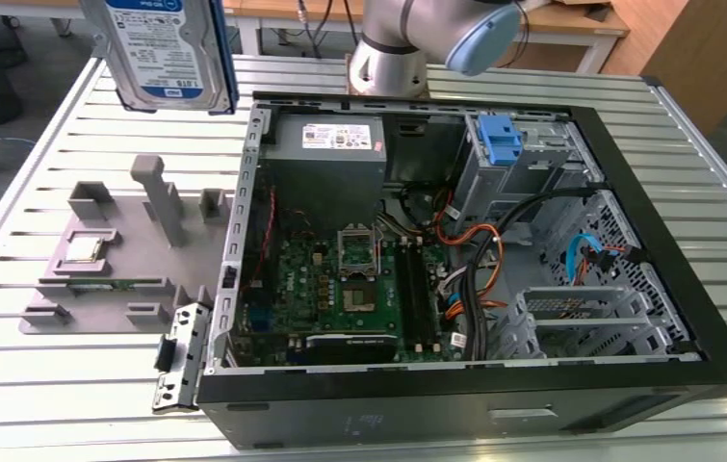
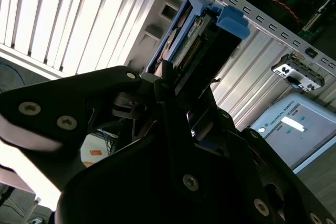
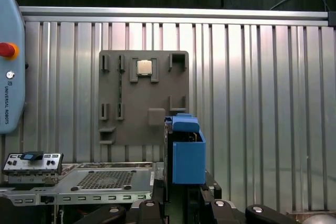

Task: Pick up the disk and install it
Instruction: 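Pick up the disk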

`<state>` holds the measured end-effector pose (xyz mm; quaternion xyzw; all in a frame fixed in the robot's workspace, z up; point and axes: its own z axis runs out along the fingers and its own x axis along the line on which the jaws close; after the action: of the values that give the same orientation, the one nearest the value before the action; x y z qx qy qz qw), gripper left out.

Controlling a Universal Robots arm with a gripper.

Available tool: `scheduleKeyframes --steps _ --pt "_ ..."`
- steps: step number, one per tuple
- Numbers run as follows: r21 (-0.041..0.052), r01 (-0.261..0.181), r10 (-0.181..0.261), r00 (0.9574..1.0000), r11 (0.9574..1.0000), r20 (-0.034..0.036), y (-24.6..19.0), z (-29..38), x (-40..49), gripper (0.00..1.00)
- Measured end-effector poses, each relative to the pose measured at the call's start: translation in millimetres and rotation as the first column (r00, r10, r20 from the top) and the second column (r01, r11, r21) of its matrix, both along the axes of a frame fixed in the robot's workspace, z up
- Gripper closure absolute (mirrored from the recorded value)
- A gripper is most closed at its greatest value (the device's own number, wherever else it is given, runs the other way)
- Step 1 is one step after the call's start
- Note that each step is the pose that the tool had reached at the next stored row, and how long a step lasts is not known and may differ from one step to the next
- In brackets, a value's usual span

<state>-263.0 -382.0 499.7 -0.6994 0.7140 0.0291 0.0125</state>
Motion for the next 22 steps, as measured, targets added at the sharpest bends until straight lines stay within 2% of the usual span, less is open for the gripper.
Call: scheduleKeyframes --steps 22 --pt "-0.0001 0.0 0.0 1.0 1.0 -0.0001 0.0 0.1 52.5 0.65"
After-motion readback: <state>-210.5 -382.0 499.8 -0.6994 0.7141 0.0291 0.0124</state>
